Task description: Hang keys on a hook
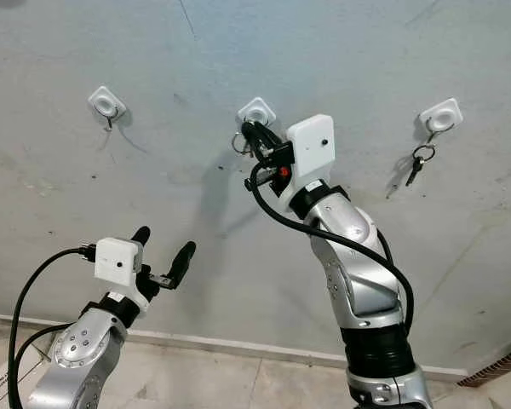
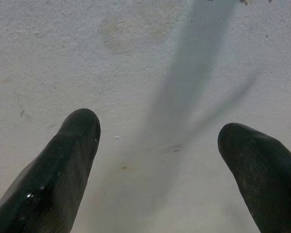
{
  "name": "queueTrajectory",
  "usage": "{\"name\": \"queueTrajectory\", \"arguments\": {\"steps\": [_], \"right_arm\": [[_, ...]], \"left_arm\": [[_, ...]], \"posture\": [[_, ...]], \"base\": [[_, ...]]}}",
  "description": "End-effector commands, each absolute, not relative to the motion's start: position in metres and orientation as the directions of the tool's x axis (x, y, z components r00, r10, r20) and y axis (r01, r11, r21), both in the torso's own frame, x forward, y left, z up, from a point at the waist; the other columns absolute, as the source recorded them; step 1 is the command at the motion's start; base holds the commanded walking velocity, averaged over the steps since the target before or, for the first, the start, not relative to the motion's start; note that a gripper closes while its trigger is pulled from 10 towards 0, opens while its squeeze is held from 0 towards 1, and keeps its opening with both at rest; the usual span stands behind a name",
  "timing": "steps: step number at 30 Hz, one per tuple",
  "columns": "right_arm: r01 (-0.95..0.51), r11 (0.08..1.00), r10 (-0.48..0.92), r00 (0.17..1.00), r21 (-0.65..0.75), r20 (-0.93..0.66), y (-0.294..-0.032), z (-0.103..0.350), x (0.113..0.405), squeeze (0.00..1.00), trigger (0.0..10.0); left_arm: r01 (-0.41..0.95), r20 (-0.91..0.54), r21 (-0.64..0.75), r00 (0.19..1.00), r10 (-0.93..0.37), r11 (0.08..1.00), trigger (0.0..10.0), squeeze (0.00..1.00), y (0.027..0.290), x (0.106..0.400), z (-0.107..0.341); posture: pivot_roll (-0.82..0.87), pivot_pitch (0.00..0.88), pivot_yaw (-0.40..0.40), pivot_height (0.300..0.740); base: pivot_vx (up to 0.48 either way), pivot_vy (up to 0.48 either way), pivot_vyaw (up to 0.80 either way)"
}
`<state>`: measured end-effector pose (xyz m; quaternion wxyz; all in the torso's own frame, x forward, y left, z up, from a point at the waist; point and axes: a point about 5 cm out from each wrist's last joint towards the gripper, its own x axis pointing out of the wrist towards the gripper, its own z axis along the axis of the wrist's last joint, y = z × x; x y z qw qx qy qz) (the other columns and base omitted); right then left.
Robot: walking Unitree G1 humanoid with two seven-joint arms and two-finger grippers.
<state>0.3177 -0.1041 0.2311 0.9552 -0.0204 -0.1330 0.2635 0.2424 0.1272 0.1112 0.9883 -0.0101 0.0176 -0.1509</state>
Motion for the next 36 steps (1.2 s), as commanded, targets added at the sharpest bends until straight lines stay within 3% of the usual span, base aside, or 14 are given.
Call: {"name": "queueTrajectory", "arguments": {"steps": [1,16,36], "right_arm": [[-0.471,0.874,0.486,0.840,-0.120,0.243,-0.108,0.231,0.320,0.00,10.0],[-0.373,0.918,0.394,0.900,-0.135,0.187,-0.119,0.211,0.326,0.00,10.0],[-0.343,0.928,0.366,0.913,-0.144,0.179,-0.121,0.209,0.331,0.00,10.0]], "left_arm": [[0.298,-0.044,-0.019,0.953,-0.298,0.954,10.0,0.00,0.128,0.244,0.109],[0.302,-0.053,-0.020,0.952,-0.303,0.953,10.0,0.00,0.126,0.243,0.107],[0.305,-0.054,-0.017,0.951,-0.306,0.952,10.0,0.00,0.126,0.245,0.106]], "posture": [[-0.01,0.000,0.054,0.740],[0.01,0.000,0.055,0.740],[0.01,0.000,0.056,0.740]], "base": [[0.000,0.000,0.00],[0.000,0.000,0.00],[0.000,0.000,0.00]]}}
